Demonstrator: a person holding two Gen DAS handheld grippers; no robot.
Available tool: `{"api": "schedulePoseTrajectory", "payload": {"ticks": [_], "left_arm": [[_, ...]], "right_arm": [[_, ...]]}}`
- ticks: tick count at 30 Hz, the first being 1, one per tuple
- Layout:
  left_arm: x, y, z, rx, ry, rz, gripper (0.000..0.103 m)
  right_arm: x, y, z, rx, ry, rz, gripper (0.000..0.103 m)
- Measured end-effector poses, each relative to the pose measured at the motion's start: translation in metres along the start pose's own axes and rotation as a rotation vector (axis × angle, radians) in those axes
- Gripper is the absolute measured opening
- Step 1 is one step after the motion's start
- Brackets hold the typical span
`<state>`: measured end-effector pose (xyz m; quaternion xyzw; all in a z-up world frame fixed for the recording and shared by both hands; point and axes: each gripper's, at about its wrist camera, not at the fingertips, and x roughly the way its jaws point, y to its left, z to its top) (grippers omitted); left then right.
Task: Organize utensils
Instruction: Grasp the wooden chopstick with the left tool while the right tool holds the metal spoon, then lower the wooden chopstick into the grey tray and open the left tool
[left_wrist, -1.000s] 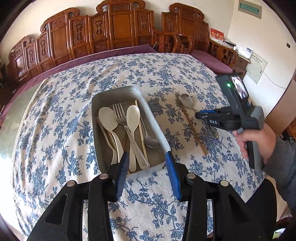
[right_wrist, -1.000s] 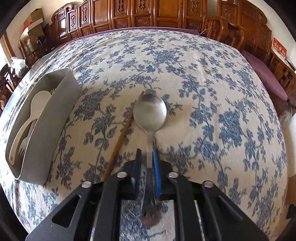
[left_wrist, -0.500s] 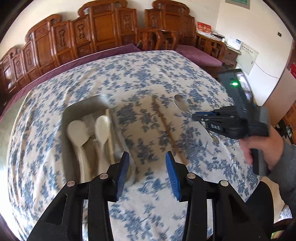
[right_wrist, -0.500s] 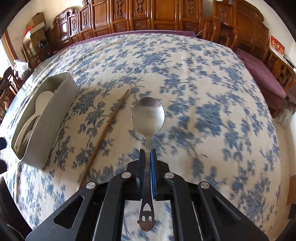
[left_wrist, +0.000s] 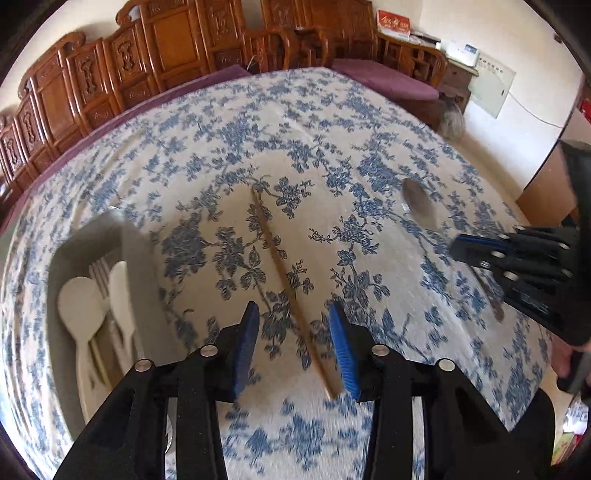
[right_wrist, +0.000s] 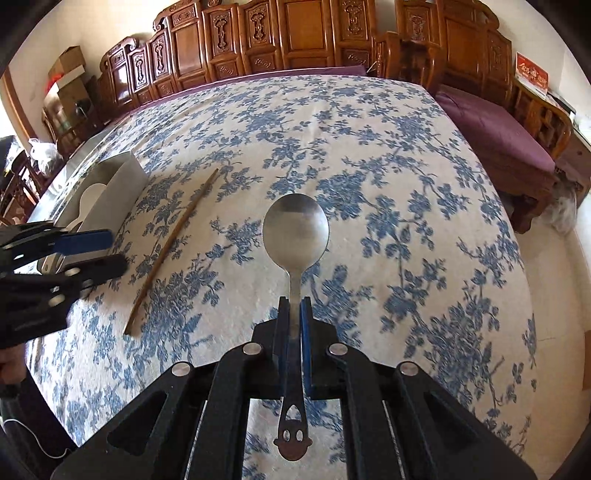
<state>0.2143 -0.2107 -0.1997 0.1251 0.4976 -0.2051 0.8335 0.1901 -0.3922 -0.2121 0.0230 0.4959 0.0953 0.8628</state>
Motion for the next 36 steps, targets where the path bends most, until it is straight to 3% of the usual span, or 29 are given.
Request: {"api": "schedulePoseTrajectory", "payload": {"ticks": [5,12,14,16,36], "left_arm": [[0.028,0.006,0.005,-0.046,0.062,0.001,0.028],[0.042,0.005,0.006,-0.054,0.086,0.017,0.017],[0.041,0.005,0.006,-0.054,0.087,0.013,0.006],[0.041,0.006,0.004,-0.056,0.092,0.007,0.004],[-0.056,0.049,-0.011,-0.078,-0.066,0.021,0.004]], "right_arm": [[-0.004,-0.004,-0.003,0.007,-0.005,0.01,0.007],[-0.007,-0.004,-0.002,0.007,-0.011,0.017,0.007],[-0.008,-0.003,-0.001,0.006,-0.012,0.016,0.008],[-0.01,-0.001,-0.001,0.002,-0.014,0.012,0.008],[-0.039,0.065,0.018,-0.072,-0.06,0.025,0.007]]}}
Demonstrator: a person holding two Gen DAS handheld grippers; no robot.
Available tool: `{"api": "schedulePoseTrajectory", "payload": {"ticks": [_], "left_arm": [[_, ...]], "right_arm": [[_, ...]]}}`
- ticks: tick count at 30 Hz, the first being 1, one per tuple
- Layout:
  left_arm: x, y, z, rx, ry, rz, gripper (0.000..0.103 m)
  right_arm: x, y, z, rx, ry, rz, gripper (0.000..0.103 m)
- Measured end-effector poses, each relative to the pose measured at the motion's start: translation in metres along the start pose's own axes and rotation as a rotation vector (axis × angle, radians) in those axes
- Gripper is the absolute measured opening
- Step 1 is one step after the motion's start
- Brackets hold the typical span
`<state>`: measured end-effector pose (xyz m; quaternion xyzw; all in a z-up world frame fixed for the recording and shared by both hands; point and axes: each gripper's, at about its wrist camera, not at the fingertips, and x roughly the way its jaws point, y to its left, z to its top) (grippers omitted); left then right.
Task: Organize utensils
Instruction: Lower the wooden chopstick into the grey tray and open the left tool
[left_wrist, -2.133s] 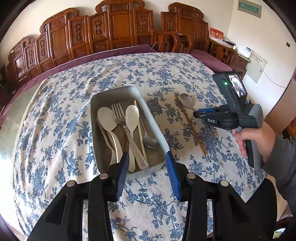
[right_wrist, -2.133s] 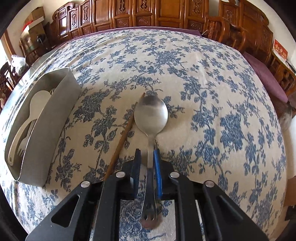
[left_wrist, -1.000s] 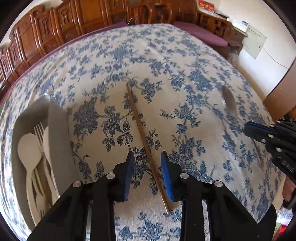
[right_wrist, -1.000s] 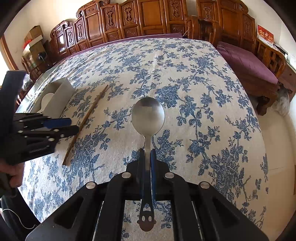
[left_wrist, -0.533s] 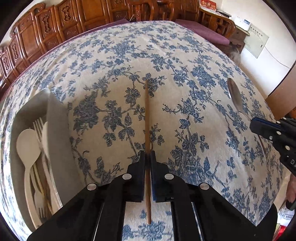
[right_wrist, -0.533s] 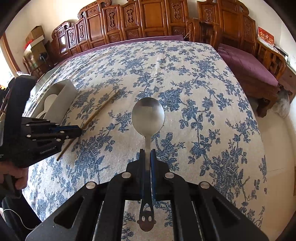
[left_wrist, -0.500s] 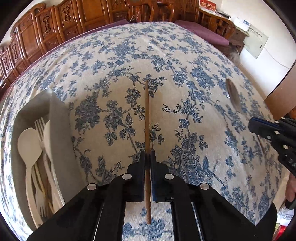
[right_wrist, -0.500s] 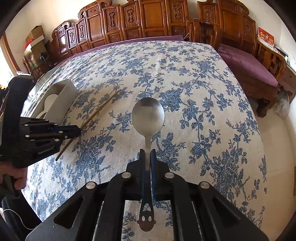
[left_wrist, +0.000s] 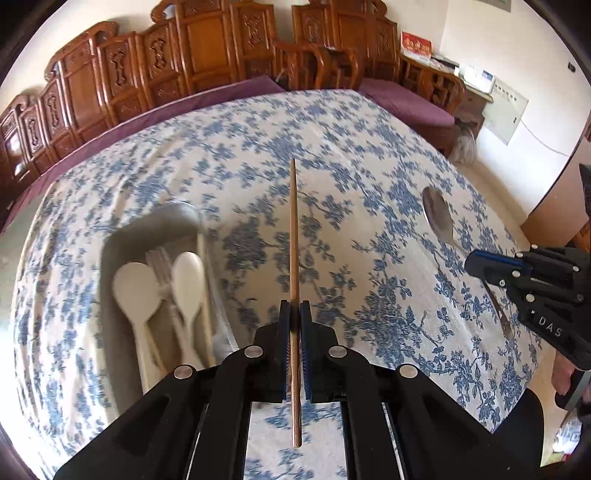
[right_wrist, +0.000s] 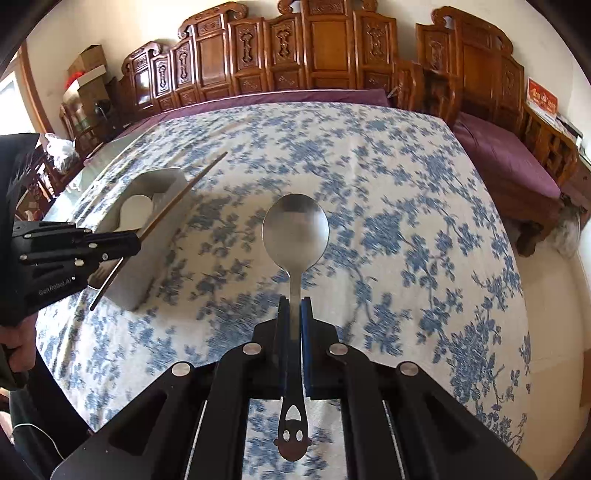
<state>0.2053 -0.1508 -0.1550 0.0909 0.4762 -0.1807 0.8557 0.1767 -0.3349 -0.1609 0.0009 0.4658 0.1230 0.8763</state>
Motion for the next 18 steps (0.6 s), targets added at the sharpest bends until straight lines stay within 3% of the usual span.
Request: {"api": "schedulePoseTrajectory", "payload": {"ticks": [11,18], "left_arm": [[-0.031,0.051,-0.001,-0.036,-0.05,0.014,0.004],[-0.02,0.08,-0.01,-0.035,-0.012,0.035,0.004]], "right_arm": [[-0.001,0.03,0.01,-0.026,-0.018,0.027,0.007],[0.004,0.036,0.009,-0.021,-0.02,0.037,0.007]]}}
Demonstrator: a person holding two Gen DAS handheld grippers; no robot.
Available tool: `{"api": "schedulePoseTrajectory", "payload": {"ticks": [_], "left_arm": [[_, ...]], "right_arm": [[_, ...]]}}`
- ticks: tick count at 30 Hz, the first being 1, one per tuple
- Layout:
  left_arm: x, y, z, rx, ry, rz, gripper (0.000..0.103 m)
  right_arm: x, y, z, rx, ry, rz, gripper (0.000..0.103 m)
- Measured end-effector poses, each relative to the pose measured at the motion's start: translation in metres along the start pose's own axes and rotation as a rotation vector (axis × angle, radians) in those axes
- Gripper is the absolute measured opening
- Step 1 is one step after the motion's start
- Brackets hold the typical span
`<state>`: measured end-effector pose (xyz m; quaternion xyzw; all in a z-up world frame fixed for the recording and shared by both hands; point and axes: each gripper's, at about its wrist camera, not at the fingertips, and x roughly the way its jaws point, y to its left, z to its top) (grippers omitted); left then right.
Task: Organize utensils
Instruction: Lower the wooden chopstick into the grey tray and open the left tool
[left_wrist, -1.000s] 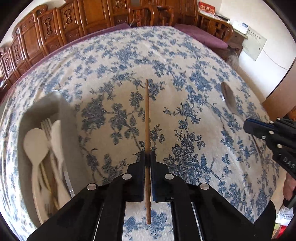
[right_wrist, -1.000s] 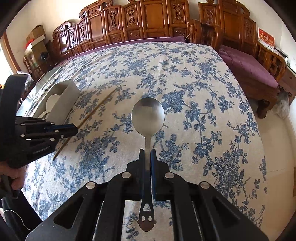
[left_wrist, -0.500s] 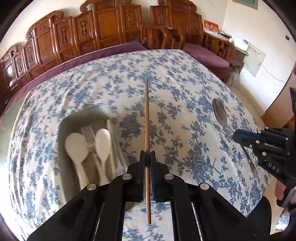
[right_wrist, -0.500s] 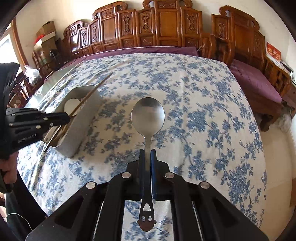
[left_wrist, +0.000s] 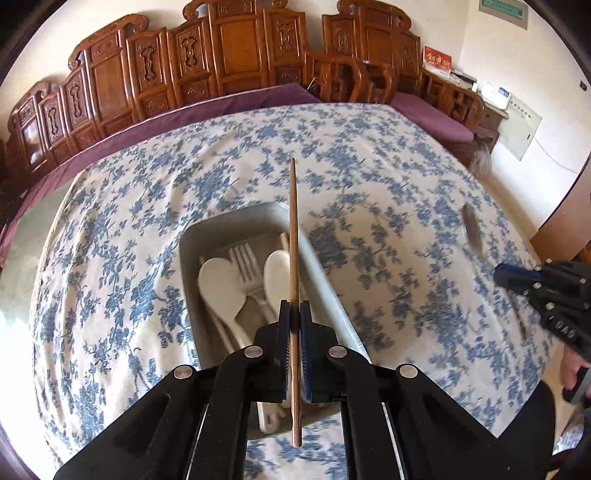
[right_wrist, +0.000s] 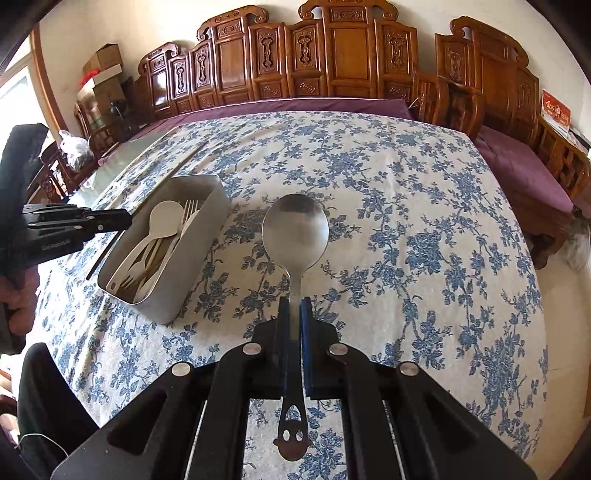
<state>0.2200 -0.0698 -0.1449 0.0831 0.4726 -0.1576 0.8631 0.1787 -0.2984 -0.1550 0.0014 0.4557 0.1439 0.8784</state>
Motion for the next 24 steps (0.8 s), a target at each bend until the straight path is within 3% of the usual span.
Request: {"api": "schedulePoseTrajectory", "payload": {"ticks": [12,21,24], "left_arm": [[0.044,0.019,-0.017,0.007,0.114,-0.007,0.004],[0.046,0.023,-0.014,-0.018,0.092,-0.042,0.006],[0.036,0.025,-0.013,-0.017,0.061,-0.041,0.016]], "right_arm": [[0.006,0.004,0.006,-0.012,0.01,0.01,0.007],[0.012,0.023,0.015,-0.04,0.019,0.034,0.007],[0.013,0.032,0.022,-0.053,0.013,0.049,0.007]]}}
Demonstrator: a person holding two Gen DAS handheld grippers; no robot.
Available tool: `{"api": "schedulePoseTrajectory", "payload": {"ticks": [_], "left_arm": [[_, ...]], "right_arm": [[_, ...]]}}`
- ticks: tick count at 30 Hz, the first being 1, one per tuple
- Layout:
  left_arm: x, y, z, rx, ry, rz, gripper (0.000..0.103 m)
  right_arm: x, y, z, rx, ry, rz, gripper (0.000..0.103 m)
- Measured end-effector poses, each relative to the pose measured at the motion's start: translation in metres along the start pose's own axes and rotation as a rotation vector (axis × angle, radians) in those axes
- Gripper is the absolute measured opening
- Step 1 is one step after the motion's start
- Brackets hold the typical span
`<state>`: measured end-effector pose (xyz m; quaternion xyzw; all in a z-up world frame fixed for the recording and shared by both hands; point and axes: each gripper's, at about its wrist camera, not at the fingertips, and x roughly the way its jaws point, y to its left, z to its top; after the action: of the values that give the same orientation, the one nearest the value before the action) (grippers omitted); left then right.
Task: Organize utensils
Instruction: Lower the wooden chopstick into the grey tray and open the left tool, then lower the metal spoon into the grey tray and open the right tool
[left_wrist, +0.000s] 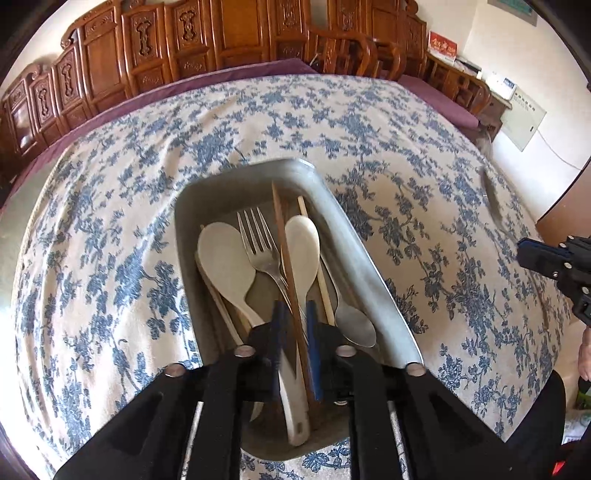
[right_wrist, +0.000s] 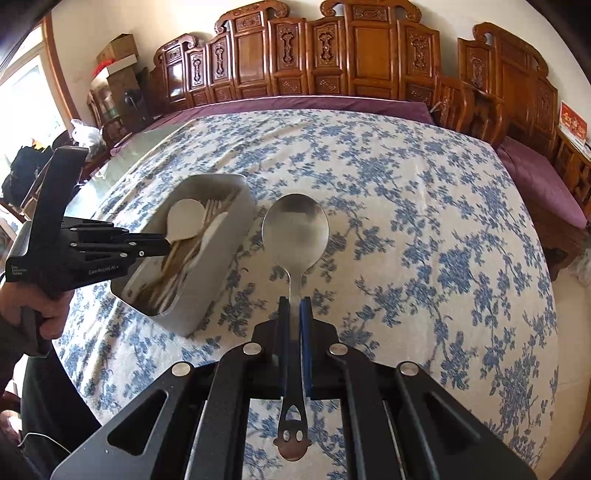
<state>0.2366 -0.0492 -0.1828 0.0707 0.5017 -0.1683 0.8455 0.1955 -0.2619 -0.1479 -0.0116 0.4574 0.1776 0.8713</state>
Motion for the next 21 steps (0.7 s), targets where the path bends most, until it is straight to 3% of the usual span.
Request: {"api": "schedulePoseTrajectory", "payload": {"ticks": [13,21], "left_arm": [[-0.047,0.035,-0.006,-0.03,-0.126,0.04,0.017],[-0.059,0.054,-0.008,-0.054,-0.162,0.058,0.017]], "right_arm": [[0.023,0.057,0.051,-0.06,-0.022,0.079,0.007],[0.045,0.087,0.077,-0.071,-0.015,0.107,0.007]]}}
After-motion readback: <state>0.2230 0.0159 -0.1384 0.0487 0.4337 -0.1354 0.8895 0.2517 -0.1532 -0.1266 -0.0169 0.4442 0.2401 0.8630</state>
